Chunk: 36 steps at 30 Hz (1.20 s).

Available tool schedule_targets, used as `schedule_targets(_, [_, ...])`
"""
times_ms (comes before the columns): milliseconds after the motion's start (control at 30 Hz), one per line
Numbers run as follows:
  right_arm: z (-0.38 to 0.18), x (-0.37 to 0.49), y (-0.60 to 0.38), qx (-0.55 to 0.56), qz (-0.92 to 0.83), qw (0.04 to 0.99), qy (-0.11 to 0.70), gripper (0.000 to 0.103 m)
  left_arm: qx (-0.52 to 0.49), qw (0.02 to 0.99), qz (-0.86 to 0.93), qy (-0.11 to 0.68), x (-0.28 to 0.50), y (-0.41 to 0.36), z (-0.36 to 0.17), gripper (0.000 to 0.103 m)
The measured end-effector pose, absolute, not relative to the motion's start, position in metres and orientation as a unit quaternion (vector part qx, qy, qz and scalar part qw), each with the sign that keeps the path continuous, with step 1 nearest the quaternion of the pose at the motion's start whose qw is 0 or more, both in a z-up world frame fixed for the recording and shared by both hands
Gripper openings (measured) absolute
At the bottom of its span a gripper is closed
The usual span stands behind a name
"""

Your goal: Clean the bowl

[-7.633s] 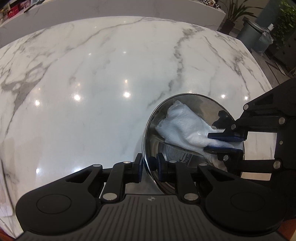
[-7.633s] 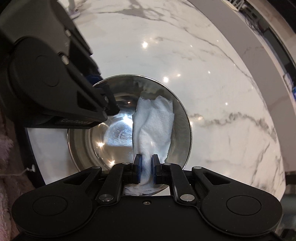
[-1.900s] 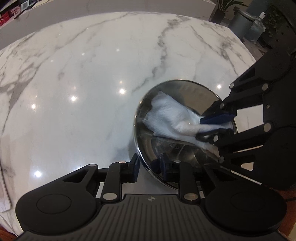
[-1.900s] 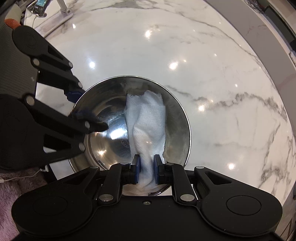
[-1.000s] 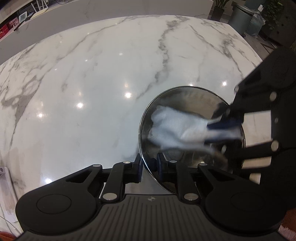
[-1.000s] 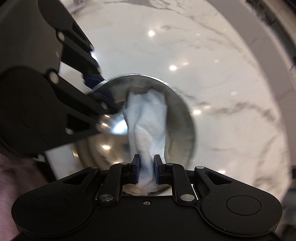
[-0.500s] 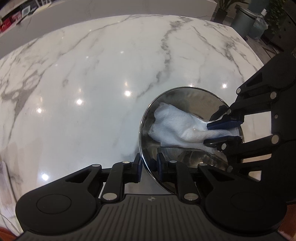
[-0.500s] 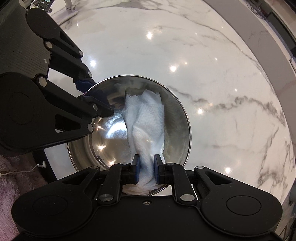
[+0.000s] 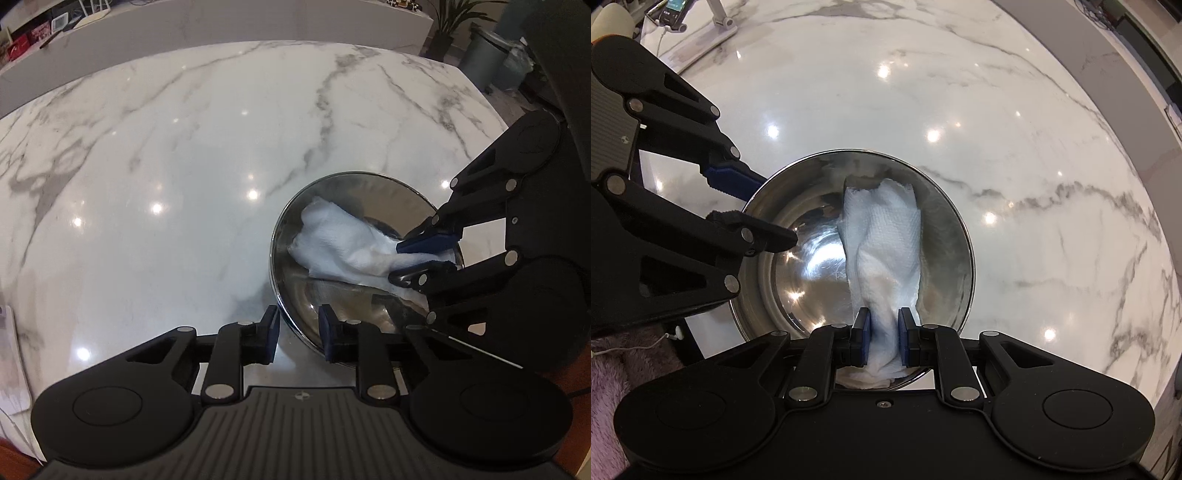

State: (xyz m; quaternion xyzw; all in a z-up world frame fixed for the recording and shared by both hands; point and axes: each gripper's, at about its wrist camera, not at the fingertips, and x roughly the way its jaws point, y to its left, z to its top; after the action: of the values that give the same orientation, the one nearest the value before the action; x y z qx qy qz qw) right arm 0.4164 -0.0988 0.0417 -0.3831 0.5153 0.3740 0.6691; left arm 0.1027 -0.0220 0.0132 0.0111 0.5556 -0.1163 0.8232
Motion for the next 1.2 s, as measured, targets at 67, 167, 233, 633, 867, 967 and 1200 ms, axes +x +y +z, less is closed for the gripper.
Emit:
schedule_targets(67, [0.041, 0.423, -0.1, -0.38, 0.373, 0.67, 0.517, 0.015, 0.013, 0.824, -0.116, 0.554, 0.103, -0.022, 0.013, 0.019])
schedule_targets(167, [0.038, 0.425, -0.099, -0.371, 0.373, 0.67, 0.524, 0.015, 0.018, 0.825, -0.113, 0.553, 0.105, -0.023, 0.012, 0.015])
schedule_targets(233, [0.037, 0.427, -0.099, -0.358, 0.381, 0.665, 0.533, 0.015, 0.024, 0.826, -0.11, 0.552, 0.107, -0.024, 0.012, 0.012])
schedule_targets(633, [0.026, 0.444, -0.1, -0.257, 0.43, 0.649, 0.573, 0.015, 0.035, 0.825, -0.113, 0.552, 0.114, -0.024, 0.011, 0.006])
schedule_targets(867, [0.023, 0.443, -0.095, -0.342, 0.408, 0.646, 0.547, 0.014, 0.049, 0.825, -0.118, 0.551, 0.114, -0.027, 0.011, 0.006])
schedule_targets(967, [0.022, 0.445, -0.096, -0.383, 0.391, 0.647, 0.531, 0.014, 0.052, 0.824, -0.12, 0.551, 0.114, -0.027, 0.012, 0.007])
schedule_targets(1200, [0.02, 0.463, -0.102, -0.383, 0.382, 0.654, 0.529, 0.014, 0.051, 0.823, -0.121, 0.552, 0.115, -0.027, 0.012, 0.007])
